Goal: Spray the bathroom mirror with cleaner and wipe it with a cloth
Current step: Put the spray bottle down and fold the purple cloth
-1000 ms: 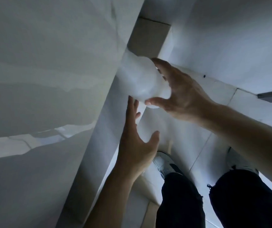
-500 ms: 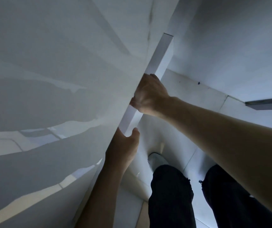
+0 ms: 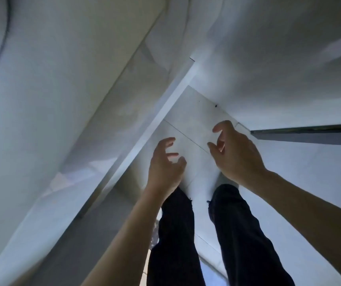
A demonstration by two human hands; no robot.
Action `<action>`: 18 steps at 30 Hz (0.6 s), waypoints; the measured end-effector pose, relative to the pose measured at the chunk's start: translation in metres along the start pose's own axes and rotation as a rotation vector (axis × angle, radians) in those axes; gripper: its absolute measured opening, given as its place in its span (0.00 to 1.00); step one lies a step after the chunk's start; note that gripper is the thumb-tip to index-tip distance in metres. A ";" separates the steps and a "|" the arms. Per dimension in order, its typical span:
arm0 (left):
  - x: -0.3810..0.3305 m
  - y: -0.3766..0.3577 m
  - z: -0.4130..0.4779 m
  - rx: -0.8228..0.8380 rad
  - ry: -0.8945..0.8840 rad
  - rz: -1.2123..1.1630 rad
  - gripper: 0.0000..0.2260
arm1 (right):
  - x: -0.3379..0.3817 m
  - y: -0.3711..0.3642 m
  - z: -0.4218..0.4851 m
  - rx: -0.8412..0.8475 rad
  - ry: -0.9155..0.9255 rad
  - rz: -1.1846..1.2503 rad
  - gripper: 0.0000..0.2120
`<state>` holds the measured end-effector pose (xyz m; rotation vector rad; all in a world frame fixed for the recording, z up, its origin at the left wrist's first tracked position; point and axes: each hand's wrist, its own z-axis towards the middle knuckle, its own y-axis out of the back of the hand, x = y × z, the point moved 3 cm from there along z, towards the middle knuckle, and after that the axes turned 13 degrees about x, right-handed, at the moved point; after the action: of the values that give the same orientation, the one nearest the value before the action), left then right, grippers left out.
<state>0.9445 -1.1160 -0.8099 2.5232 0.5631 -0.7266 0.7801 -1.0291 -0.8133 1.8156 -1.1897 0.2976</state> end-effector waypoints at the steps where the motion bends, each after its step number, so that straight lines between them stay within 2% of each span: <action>1: -0.013 -0.002 -0.008 0.014 -0.029 0.017 0.21 | 0.002 0.005 -0.015 -0.002 0.007 0.000 0.15; 8: -0.105 0.011 -0.069 0.175 -0.134 0.082 0.16 | 0.037 0.051 -0.092 -0.067 -0.002 0.120 0.12; 13: -0.157 0.048 -0.136 0.144 -0.190 0.045 0.14 | 0.106 0.102 -0.123 -0.098 0.073 0.175 0.12; 18: -0.170 0.090 -0.205 0.042 -0.221 -0.051 0.15 | 0.181 0.147 -0.130 -0.132 0.231 0.240 0.11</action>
<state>0.9366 -1.1260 -0.5290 2.4308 0.5413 -1.0305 0.7851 -1.0521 -0.5470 1.4819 -1.2330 0.5382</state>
